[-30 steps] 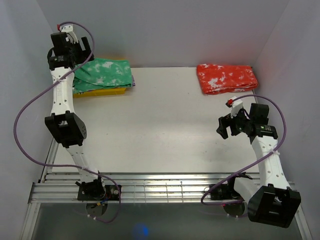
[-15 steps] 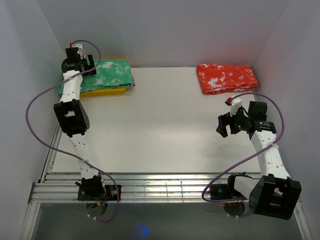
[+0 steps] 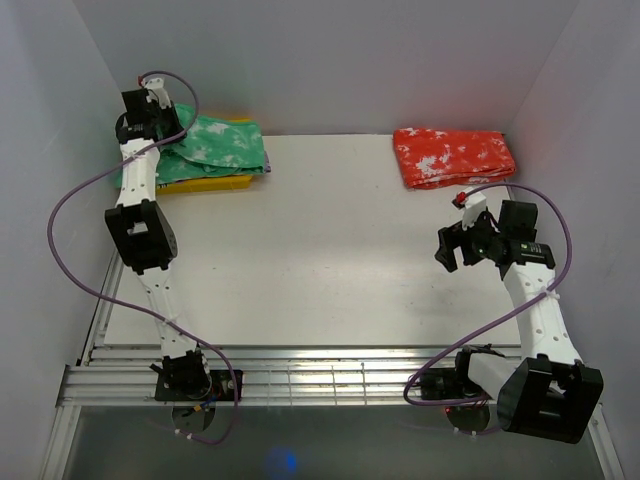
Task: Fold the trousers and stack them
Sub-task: Grab the trousers from the pile, then move the trousers to the center of the board
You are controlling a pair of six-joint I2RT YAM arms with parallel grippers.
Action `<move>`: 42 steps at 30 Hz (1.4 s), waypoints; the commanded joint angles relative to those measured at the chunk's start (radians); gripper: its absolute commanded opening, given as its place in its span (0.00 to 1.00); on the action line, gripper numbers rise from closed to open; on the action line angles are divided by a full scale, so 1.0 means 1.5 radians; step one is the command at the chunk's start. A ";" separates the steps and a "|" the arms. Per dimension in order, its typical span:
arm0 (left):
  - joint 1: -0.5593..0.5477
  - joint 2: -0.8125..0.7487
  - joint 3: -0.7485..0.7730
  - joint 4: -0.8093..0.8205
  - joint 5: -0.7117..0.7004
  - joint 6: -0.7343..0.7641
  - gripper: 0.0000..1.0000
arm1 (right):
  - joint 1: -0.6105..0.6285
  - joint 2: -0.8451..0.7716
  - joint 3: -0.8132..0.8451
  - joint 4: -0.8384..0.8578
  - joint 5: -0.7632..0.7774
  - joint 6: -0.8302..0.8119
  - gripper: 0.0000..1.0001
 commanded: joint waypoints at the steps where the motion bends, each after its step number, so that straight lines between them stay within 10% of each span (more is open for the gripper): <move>1: -0.007 -0.101 0.012 0.056 0.174 -0.066 0.00 | 0.001 -0.010 0.031 0.022 -0.003 -0.004 0.90; 18: -0.025 -0.407 -0.023 0.417 0.457 -0.411 0.00 | 0.001 0.019 0.081 0.047 -0.053 0.019 0.90; 29: -0.208 -0.458 -0.035 0.464 0.441 -0.460 0.00 | 0.001 0.001 0.068 0.065 -0.122 0.021 0.90; 42: -0.159 -0.687 -0.672 0.463 0.455 -0.489 0.00 | 0.002 0.012 -0.017 0.129 -0.186 -0.054 0.93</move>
